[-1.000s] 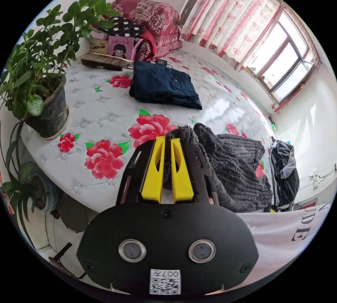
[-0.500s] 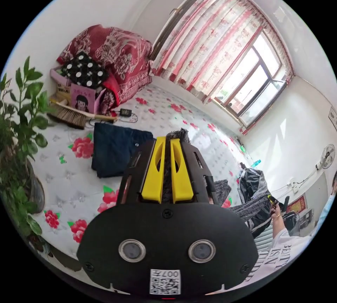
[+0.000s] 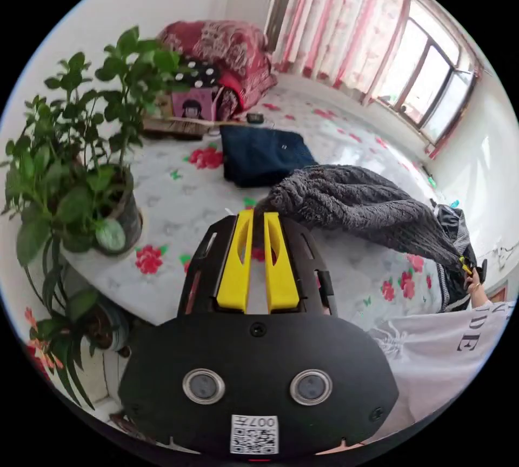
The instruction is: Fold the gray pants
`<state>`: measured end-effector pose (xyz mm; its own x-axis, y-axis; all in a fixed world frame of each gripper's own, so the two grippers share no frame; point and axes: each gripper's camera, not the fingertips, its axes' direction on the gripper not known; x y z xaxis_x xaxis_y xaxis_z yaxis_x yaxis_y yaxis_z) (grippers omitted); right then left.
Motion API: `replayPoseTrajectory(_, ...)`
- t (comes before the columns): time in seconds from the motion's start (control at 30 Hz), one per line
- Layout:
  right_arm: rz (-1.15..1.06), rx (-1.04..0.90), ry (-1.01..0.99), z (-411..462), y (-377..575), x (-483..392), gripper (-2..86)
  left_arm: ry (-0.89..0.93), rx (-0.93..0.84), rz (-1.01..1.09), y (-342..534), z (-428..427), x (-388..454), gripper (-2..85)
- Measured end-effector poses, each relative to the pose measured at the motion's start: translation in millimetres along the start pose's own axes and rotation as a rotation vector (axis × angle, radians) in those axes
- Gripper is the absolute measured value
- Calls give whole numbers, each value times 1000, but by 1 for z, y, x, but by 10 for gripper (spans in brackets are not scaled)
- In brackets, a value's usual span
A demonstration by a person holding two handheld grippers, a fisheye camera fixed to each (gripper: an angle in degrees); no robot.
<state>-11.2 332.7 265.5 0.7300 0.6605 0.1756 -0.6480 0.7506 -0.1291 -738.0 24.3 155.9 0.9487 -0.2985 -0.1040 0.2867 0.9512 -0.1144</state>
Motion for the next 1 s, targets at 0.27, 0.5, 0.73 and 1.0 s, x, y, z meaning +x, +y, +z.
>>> replayPoseTrajectory(0.27, -118, -203, 401, 103, 39, -24, 36, 13, -97, 32, 21, 43, 24, 87)
replayPoseTrajectory(0.5, -144, -144, 344, 112, 54, -32, 46, 71, -97, 194, -37, 78, 61, 116)
replayPoseTrajectory(0.73, -37, -123, 289, 133, 78, 1, 60, -99, -372, 290, -71, 155, 90, 57)
replayPoseTrajectory(1.0, 6, -106, 290, 145, 94, 42, 63, 305, -128, 83, -115, 62, 18, -3)
